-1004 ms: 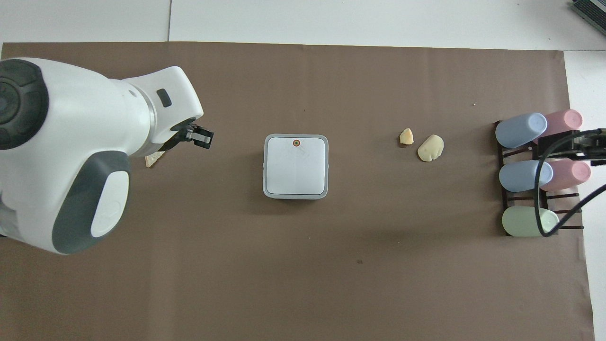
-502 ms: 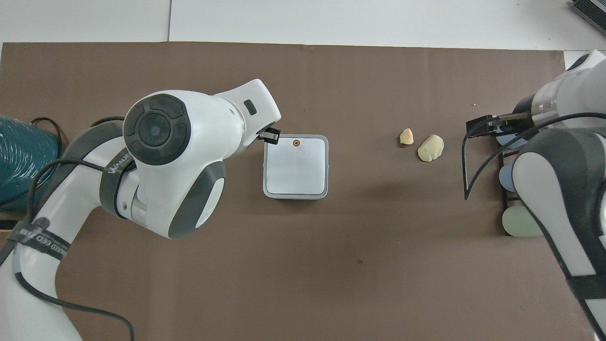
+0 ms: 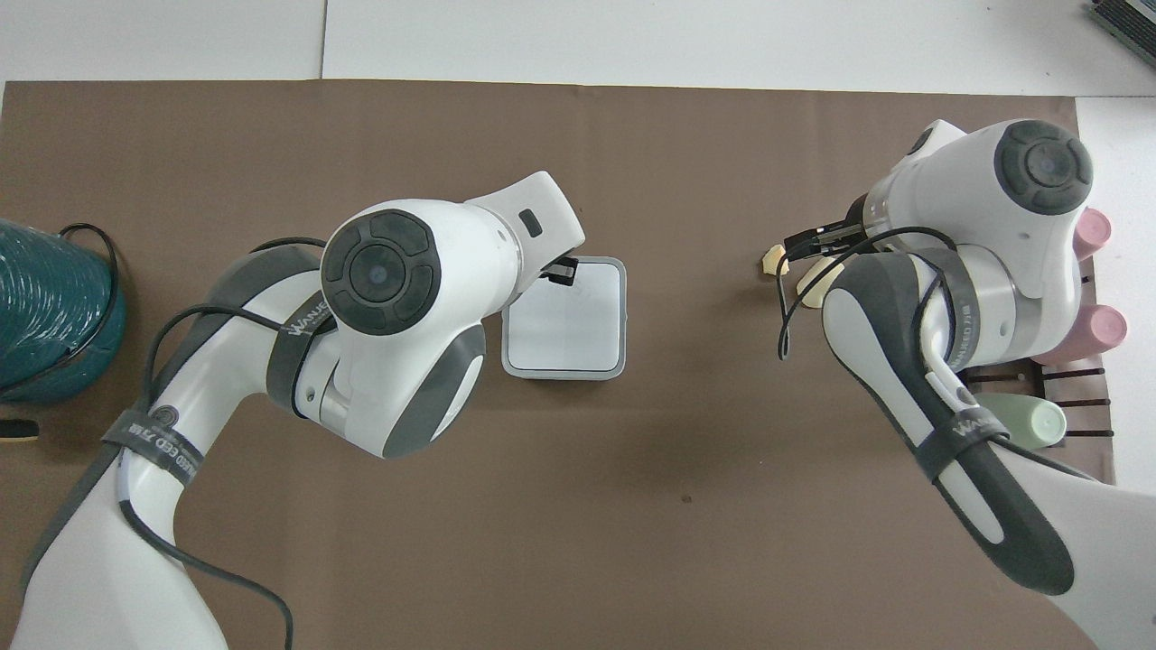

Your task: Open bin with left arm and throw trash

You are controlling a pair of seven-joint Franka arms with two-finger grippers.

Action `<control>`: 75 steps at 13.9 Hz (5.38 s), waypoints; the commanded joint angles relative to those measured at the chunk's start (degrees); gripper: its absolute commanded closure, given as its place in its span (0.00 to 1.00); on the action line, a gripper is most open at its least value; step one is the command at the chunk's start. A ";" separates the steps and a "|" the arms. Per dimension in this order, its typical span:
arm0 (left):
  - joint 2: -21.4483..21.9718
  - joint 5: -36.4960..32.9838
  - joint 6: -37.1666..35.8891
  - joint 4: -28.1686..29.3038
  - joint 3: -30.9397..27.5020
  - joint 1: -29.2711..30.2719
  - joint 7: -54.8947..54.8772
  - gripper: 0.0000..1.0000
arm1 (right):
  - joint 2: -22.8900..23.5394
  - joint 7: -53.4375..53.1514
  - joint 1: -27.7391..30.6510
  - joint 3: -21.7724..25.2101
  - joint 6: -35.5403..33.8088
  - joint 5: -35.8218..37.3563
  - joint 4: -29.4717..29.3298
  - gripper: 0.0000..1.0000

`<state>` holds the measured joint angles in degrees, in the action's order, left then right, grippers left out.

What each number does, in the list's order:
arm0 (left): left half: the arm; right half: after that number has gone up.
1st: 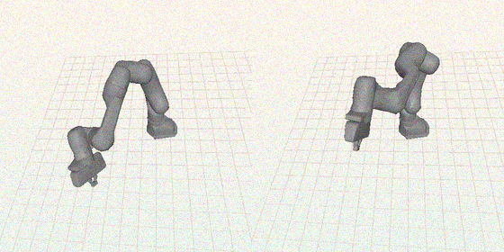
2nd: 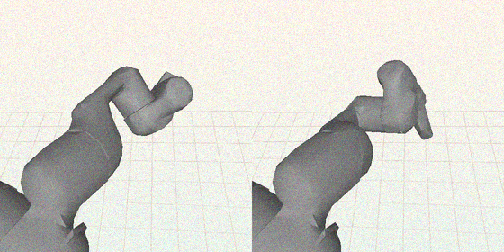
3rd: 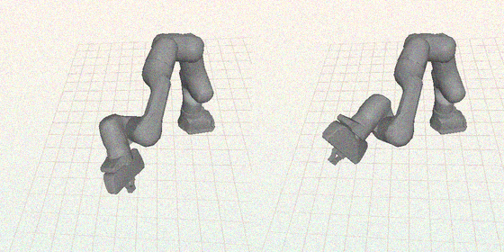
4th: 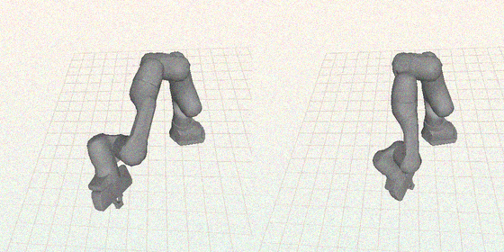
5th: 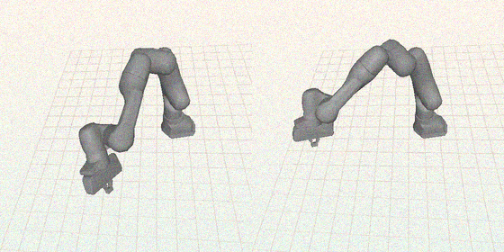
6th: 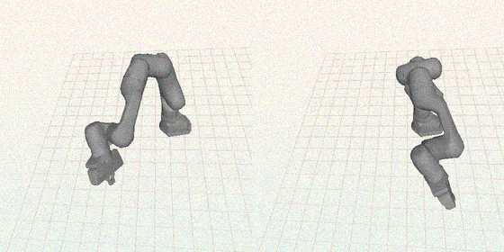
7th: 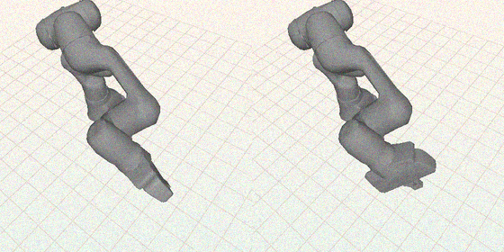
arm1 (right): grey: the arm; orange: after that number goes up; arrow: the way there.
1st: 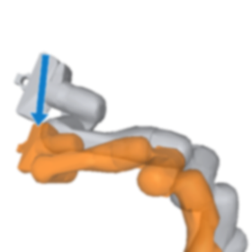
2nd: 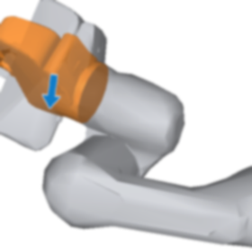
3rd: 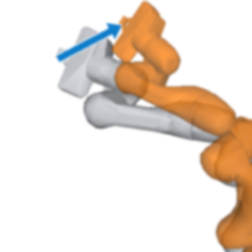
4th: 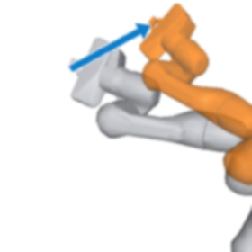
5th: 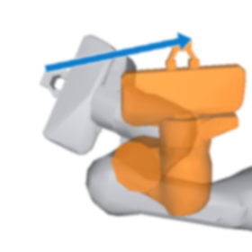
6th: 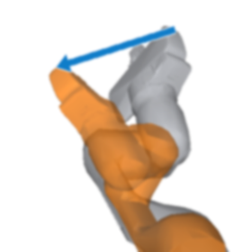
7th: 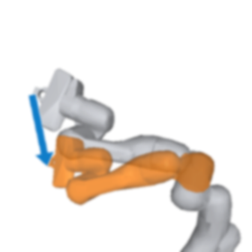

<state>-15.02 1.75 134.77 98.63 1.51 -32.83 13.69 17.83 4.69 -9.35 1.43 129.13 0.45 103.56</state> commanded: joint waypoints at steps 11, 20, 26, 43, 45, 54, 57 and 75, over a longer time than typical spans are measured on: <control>-5.81 0.36 6.21 2.18 -0.90 -3.03 1.78 1.00 | 7.74 5.33 -1.55 -0.20 14.65 -1.25 4.02 0.29; -0.82 0.18 -1.42 1.48 -1.07 -2.77 1.87 1.00 | 5.91 2.09 -1.64 -0.29 10.20 -2.82 2.44 1.00; 6.66 0.09 -12.76 1.39 -1.42 -2.15 1.87 1.00 | -3.66 -12.91 -1.90 -1.86 1.41 -8.45 0.94 1.00; 11.60 -0.08 -13.50 6.30 -1.42 19.46 -11.66 0.00 | -1.13 -44.94 -9.54 -14.09 8.25 -19.70 -0.03 0.72; 10.63 -0.08 -8.32 8.85 -1.42 20.70 -12.02 0.00 | -1.13 -44.94 -9.55 -14.09 8.07 -19.70 0.24 0.39; 5.01 -0.08 6.45 19.13 -1.42 28.17 -25.62 0.00 | -2.97 -44.33 -7.62 -13.22 6.14 -17.43 -2.39 0.00; 4.13 -0.08 8.40 21.52 -1.42 28.79 -28.00 0.00 | -3.59 -41.10 -2.09 -12.42 2.46 -4.81 -4.59 0.00; 1.22 -0.08 14.20 26.09 -1.42 29.23 -32.41 1.00 | 2.65 -21.39 15.33 -12.42 13.78 11.68 11.04 0.16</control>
<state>-14.00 1.71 147.84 123.93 0.18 -3.97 -17.46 21.70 -17.32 4.84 -9.97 141.11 10.95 111.64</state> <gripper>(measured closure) 0.819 0.048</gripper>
